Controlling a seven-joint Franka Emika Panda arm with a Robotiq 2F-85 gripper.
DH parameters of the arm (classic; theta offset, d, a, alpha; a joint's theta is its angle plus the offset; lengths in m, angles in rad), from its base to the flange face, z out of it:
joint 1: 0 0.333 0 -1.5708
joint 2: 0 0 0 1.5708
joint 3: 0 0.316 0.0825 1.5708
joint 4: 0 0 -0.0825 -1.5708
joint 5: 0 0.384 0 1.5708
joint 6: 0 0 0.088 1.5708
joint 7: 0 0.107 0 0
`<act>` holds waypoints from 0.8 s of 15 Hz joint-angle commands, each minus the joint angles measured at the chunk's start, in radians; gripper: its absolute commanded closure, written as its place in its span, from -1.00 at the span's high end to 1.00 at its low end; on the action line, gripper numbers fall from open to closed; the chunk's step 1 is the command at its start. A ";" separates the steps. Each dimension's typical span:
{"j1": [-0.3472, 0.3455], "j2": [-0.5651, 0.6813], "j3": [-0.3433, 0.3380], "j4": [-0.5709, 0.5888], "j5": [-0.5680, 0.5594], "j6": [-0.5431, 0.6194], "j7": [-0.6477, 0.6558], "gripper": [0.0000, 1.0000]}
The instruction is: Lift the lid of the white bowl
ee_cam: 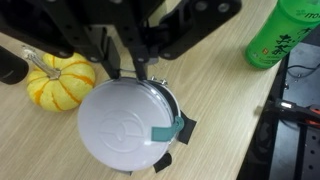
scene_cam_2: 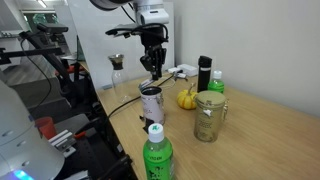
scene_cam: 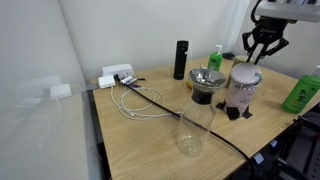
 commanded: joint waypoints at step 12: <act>-0.005 0.000 0.005 0.001 0.002 -0.001 -0.002 -0.56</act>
